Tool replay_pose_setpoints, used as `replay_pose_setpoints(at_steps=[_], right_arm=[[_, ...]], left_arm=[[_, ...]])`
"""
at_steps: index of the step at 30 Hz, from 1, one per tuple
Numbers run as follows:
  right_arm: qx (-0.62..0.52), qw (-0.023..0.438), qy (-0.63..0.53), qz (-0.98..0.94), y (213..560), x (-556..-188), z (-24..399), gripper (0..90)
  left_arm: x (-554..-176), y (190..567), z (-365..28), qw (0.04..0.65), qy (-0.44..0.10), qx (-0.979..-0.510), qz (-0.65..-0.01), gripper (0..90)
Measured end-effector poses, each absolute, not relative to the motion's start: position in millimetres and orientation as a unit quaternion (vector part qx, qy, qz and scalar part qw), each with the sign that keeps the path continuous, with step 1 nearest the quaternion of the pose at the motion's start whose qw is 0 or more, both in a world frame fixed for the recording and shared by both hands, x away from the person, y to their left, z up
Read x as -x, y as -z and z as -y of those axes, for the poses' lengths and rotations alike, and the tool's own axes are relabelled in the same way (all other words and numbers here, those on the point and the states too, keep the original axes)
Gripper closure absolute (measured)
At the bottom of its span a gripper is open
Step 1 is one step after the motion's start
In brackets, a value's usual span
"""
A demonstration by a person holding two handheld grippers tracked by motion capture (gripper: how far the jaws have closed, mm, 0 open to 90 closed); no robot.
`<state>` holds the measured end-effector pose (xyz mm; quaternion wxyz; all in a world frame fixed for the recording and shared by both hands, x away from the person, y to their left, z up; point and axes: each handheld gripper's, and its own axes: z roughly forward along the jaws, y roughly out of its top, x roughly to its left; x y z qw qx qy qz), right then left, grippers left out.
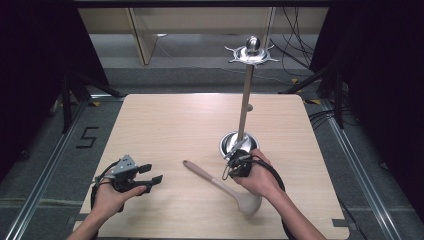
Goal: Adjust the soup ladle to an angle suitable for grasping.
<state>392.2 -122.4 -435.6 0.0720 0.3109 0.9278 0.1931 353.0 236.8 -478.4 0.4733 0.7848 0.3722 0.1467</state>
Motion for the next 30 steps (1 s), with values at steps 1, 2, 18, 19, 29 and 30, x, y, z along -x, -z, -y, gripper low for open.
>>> replay_pose_setpoints(at_steps=[1,2,18,19,29,30], right_arm=[[-0.305,0.069,-0.189,-0.931,437,-393,119,90.0],[-0.299,0.067,-0.187,-0.933,438,-394,115,90.0],[-0.274,0.023,-0.18,-0.945,461,-418,74,64.5],[-0.278,0.022,-0.18,-0.943,462,-419,72,64.2],[-0.276,0.005,-0.135,-0.951,471,-428,57,66.0],[-0.262,0.009,-0.125,-0.957,474,-430,53,67.3]], left_arm=[[-353,478,-237,0.474,-0.146,-0.784,-0.372,34.9],[-354,478,-237,0.474,-0.146,-0.785,-0.372,34.9],[-354,479,-237,0.473,-0.141,-0.786,-0.372,34.9],[-353,480,-237,0.475,-0.141,-0.784,-0.373,34.9],[-353,480,-238,0.476,-0.138,-0.785,-0.372,34.9],[-353,480,-238,0.476,-0.138,-0.785,-0.372,34.9]])
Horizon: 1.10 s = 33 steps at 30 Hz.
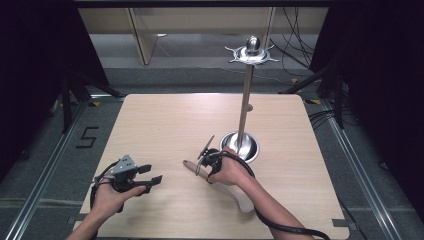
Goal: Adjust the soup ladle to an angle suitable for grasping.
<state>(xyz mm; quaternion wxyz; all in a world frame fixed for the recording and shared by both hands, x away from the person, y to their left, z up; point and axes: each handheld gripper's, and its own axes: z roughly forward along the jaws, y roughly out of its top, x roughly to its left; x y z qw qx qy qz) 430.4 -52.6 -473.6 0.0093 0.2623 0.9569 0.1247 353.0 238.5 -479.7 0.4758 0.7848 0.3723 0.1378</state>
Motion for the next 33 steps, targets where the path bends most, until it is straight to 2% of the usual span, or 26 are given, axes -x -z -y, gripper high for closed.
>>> replay_pose_setpoints(at_steps=[9,13,16,23,31,33], right_arm=[[-0.277,0.008,-0.088,-0.957,476,-430,42,69.0],[-0.276,-0.002,-0.089,-0.957,477,-432,41,70.3],[-0.273,0.0,-0.088,-0.958,477,-433,43,75.2],[-0.295,0.003,-0.11,-0.949,475,-430,49,76.0],[-0.293,0.023,-0.178,-0.939,444,-418,72,76.2],[-0.303,0.016,-0.19,-0.934,437,-413,79,76.2]], left_arm=[[-352,479,-239,0.472,-0.141,-0.785,-0.375,34.9],[-352,479,-239,0.474,-0.14,-0.784,-0.375,34.9],[-352,480,-239,0.473,-0.138,-0.786,-0.374,34.9],[-352,480,-239,0.476,-0.139,-0.784,-0.375,34.9],[-352,481,-240,0.474,-0.138,-0.784,-0.377,34.9],[-352,481,-240,0.474,-0.139,-0.784,-0.377,34.9]])
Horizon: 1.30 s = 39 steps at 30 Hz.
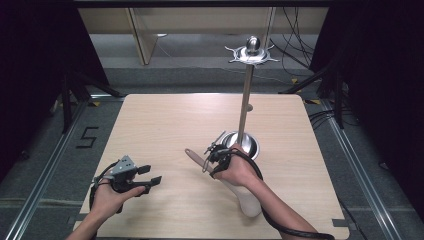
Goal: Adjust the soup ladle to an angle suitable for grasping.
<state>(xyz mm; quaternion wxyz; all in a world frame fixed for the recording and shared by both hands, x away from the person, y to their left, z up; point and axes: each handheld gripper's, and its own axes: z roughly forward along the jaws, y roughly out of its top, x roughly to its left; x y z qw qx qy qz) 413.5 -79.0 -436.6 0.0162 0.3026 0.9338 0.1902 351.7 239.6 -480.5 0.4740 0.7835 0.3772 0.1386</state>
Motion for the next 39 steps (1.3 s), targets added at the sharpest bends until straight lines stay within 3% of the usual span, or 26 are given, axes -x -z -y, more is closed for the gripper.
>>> replay_pose_setpoints(at_steps=[17,39], right_arm=[[-0.324,0.048,-0.361,-0.873,395,-373,159,76.3],[-0.324,0.139,-0.517,-0.78,402,-322,221,76.3]], left_arm=[[-351,481,-239,0.466,-0.139,-0.789,-0.376,34.8],[-349,481,-237,0.458,-0.143,-0.792,-0.378,34.7]])
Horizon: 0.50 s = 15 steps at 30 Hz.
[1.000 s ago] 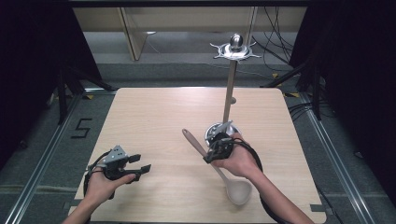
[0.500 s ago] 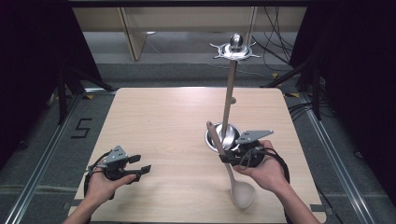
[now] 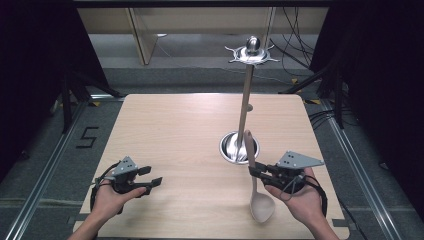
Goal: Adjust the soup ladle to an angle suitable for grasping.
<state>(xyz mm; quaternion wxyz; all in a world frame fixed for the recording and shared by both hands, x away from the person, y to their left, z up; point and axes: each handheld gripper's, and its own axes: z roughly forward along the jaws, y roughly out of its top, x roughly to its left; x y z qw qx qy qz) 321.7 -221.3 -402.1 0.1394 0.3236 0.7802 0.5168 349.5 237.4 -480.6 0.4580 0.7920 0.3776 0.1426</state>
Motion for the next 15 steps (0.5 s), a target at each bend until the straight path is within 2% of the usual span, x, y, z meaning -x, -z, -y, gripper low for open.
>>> replay_pose_setpoints(at_steps=[2,4,10,11,14,15], right_arm=[[-0.313,0.157,-0.523,-0.777,403,-320,224,76.2],[-0.324,0.149,-0.529,-0.77,403,-316,225,76.2],[-0.321,0.174,-0.552,-0.75,401,-313,231,76.3],[-0.335,0.164,-0.554,-0.744,399,-310,231,76.3],[-0.316,0.201,-0.567,-0.734,395,-314,234,76.3],[-0.329,0.188,-0.571,-0.728,392,-312,232,76.3]], left_arm=[[-350,481,-237,0.466,-0.139,-0.789,-0.375,34.7],[-350,481,-238,0.464,-0.138,-0.791,-0.375,34.7],[-350,481,-237,0.468,-0.138,-0.788,-0.375,34.7],[-350,481,-237,0.468,-0.137,-0.788,-0.376,34.8],[-350,481,-237,0.468,-0.137,-0.788,-0.376,34.7],[-350,481,-237,0.468,-0.138,-0.788,-0.376,34.7]])
